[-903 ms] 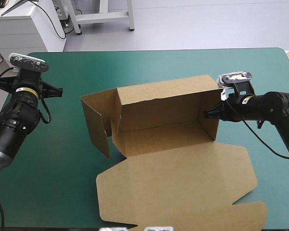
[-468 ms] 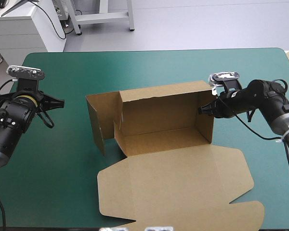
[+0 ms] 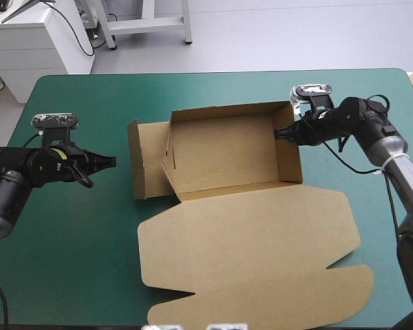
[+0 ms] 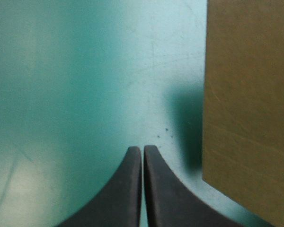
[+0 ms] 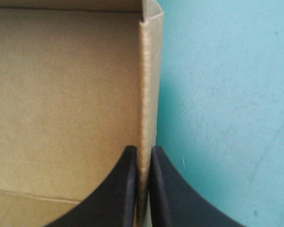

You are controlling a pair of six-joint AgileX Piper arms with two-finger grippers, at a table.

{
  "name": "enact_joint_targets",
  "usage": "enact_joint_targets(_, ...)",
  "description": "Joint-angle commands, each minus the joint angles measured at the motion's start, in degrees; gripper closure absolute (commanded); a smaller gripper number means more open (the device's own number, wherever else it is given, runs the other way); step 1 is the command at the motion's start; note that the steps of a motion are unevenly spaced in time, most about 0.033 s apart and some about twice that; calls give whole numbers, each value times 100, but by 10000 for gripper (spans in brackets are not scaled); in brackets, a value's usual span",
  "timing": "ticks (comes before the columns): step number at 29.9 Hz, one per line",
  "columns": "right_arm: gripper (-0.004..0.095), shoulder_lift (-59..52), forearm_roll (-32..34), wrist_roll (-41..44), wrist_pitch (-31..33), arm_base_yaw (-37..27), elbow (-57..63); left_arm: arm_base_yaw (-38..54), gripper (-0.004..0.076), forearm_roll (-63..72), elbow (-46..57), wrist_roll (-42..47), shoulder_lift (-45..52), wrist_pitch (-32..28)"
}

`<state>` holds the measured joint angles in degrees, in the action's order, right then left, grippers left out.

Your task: Fold the box

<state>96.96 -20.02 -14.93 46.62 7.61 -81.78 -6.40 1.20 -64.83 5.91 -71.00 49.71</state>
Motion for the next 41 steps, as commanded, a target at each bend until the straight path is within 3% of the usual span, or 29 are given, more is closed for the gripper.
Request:
enact_joint_targets(1,908,187,204,-49,255,-10,-31,6,725,484,-184,-19,174,-130)
enact_joint_targets(7,887,427,218,-49,-62,-10,-31,6,725,762,-184,-19,174,-74)
enact_joint_targets(15,713,436,218,54,-288,-10,-31,6,725,1173,-184,585,174,158)
enact_joint_targets(21,596,413,218,340,-238,-10,-57,6,725,1516,-184,1905,174,635)
enact_joint_targets(25,595,413,325,469,105,-10,-398,6,724,1516,-184,2026,174,906)
enact_joint_targets(33,594,405,1304,1164,1418,-10,-1785,6,724,1516,-184,2040,174,1086)
enact_joint_targets(41,596,405,1366,1339,2274,-10,-2536,6,725,1516,-184,2040,174,1075)
